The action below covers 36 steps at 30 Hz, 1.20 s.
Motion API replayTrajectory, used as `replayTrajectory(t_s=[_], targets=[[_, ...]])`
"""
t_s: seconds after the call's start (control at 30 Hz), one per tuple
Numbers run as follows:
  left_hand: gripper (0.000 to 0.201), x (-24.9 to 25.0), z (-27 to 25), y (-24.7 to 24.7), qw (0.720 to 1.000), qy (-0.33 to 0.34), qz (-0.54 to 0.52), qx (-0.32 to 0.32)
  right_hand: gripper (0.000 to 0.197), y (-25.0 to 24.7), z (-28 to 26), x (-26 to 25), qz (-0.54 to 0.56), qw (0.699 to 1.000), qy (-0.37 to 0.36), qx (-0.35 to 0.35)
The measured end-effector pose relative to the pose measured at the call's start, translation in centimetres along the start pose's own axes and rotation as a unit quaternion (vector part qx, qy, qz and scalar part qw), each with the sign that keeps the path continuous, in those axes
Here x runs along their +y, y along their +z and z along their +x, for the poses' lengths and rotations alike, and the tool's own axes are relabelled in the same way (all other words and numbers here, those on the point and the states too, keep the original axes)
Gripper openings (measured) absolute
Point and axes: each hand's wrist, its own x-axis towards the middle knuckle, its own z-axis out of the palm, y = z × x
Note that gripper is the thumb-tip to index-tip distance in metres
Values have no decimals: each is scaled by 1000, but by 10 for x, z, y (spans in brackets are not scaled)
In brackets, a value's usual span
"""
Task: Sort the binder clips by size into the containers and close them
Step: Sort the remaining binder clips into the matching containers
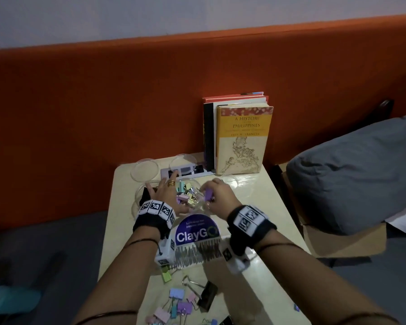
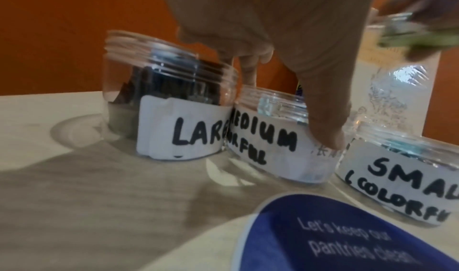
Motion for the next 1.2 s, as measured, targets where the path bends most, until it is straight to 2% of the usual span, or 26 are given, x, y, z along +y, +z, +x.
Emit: replayTrajectory(t_s=[0.13, 0.2, 0.27, 0.37, 0.43, 0.5, 0.57, 0.67, 0.73, 0.83, 1.0, 1.07, 1.17, 1.2], targets=[[119, -2, -2, 6, 1000, 2, -19, 16, 49, 17, 46, -18, -44, 996, 9, -73], [121, -1, -13, 1, 999, -3, -34, 6, 58, 23, 54, -19, -97, 989, 1, -115], [123, -6, -33, -7, 998, -11, -53, 26, 61, 27, 49, -17, -127, 985, -14, -117], [111, -14, -74, -12, 994, 3, -77, 74, 48, 31, 22, -11, -112, 988, -49, -91], [100, -21, -106, -9, 992, 3, -100, 75, 34, 42, -5, -4, -98, 985, -68, -123], [83, -29, -134, 0, 993, 8, -110, 44, 23, 54, -34, 0, -92, 969, -117, -195], [62, -36, -158, 14, 992, 32, -124, -13, 17, 62, -61, -5, -87, 948, -179, -250], [52, -41, -183, 35, 984, 69, -126, -105, 18, 70, -88, -8, -92, 921, -242, -293], [56, -44, -193, 42, 981, 79, -115, -134, 19, 74, -96, -11, -104, 899, -240, -352], [59, -49, -203, 46, 982, 78, -130, -116, 18, 84, -100, -12, -167, 874, -240, -388], [47, -38, -200, 52, 988, 63, -111, -89, 14, 90, -105, -12, -221, 861, -206, -409], [42, -33, -197, 54, 989, 56, -110, -85, 12, 91, -107, -11, -247, 865, -188, -394], [33, -28, -195, 56, 989, 52, -104, -87, 22, 87, -110, -13, -282, 867, -174, -372], [31, -27, -194, 56, 990, 47, -101, -89, 25, 84, -112, -14, -297, 859, -174, -378]])
